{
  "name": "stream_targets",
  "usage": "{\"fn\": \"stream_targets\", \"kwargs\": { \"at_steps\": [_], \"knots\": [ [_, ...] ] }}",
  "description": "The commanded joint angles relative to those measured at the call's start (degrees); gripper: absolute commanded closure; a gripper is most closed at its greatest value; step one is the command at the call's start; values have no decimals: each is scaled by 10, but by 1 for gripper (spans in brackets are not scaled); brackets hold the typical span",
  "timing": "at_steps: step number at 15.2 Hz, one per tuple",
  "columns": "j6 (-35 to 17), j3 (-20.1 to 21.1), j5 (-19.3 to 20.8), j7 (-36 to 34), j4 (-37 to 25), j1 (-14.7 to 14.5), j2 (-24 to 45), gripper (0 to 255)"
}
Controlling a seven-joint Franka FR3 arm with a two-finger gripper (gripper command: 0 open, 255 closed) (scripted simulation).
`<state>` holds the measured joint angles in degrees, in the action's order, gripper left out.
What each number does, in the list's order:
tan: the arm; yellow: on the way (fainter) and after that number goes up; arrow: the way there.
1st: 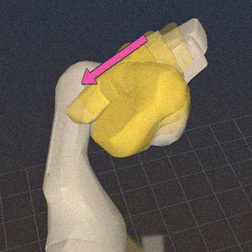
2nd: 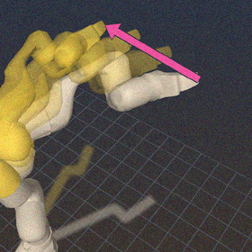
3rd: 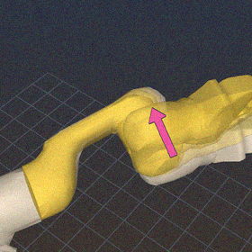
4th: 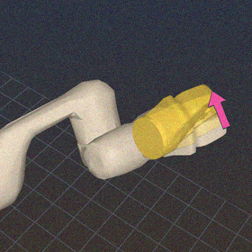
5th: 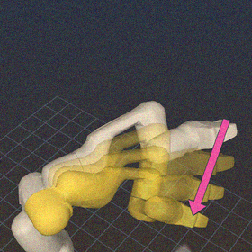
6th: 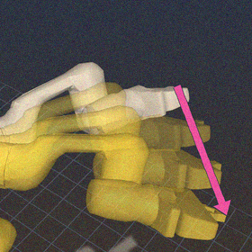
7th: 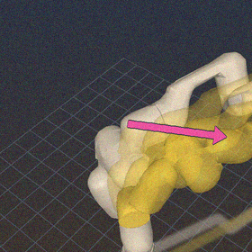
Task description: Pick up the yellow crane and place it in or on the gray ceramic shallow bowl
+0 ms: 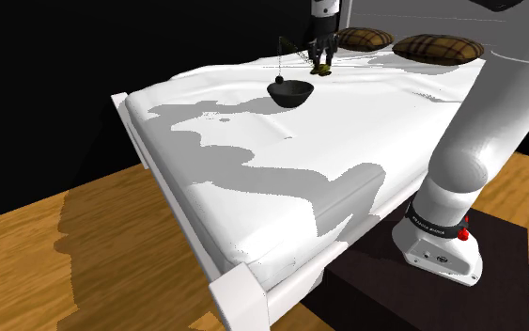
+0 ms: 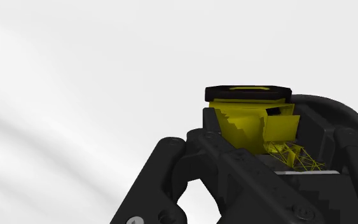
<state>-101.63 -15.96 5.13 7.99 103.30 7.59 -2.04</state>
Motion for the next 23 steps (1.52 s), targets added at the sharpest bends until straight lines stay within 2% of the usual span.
{"fn": "stream_targets", "kwargs": {
  "at_steps": [1,7,15,23],
  "knots": [
    [2,-3,-13,9,-47,2,46,255],
    [46,-9,-61,41,-249,29,208,255],
    [-14,-7,-59,38,-187,27,206,255],
    [-14,-7,-59,38,-187,27,206,255]
  ]
}}
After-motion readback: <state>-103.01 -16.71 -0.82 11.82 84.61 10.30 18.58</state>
